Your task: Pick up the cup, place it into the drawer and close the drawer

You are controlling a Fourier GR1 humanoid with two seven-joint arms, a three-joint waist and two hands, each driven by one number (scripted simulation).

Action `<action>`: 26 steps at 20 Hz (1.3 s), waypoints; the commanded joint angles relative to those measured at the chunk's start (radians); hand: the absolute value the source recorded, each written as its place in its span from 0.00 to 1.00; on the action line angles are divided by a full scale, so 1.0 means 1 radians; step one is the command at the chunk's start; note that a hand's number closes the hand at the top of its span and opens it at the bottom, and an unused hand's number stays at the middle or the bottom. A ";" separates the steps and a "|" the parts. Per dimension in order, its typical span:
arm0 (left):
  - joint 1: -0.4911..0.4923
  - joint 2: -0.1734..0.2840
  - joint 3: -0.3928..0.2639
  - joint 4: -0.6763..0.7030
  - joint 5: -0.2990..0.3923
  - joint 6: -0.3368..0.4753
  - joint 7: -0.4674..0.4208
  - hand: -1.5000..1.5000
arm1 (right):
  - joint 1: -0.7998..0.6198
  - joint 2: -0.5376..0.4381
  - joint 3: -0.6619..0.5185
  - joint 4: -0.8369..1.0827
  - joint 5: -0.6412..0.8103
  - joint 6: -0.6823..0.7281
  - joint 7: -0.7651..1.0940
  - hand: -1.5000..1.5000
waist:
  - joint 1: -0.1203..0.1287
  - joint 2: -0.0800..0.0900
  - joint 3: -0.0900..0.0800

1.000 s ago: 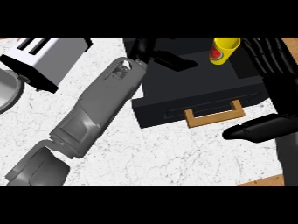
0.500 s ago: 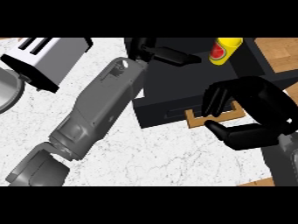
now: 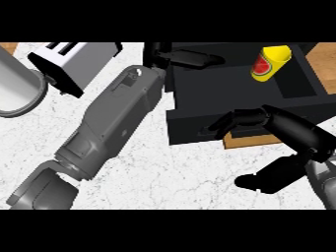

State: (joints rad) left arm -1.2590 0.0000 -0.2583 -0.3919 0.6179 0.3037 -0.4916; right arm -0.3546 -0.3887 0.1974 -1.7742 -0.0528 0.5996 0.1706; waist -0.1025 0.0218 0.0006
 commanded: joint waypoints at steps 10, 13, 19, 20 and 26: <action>0.111 0.026 0.046 -0.068 0.052 -0.083 -0.056 0.00 | -0.013 0.060 0.185 0.480 0.507 -0.206 -0.245 0.00 | 0.132 -0.014 0.001; 0.148 0.041 0.038 -0.098 0.041 -0.106 -0.077 0.00 | -0.120 0.097 0.170 0.716 0.559 -0.263 -0.321 1.00 | 0.154 -0.008 0.001; 0.276 0.095 0.020 -0.205 0.038 -0.141 -0.060 0.00 | -0.231 0.082 0.083 1.027 0.583 -0.370 -0.507 1.00 | 0.200 -0.008 0.003; 0.264 0.111 0.027 -0.223 0.049 -0.154 -0.031 0.00 | -0.305 0.103 0.041 1.053 0.557 -0.369 -0.481 1.00 | 0.213 -0.007 0.003; 0.330 0.132 0.024 -0.292 0.064 -0.189 -0.006 0.00 | -0.448 0.063 -0.075 1.220 0.526 -0.449 -0.561 1.00 | 0.253 0.002 0.005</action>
State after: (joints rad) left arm -0.9622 0.1223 -0.2290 -0.6382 0.6769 0.1229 -0.5155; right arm -0.7080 -0.2994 0.1921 -0.6632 0.4912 0.1857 -0.3520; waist 0.1196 0.0195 0.0042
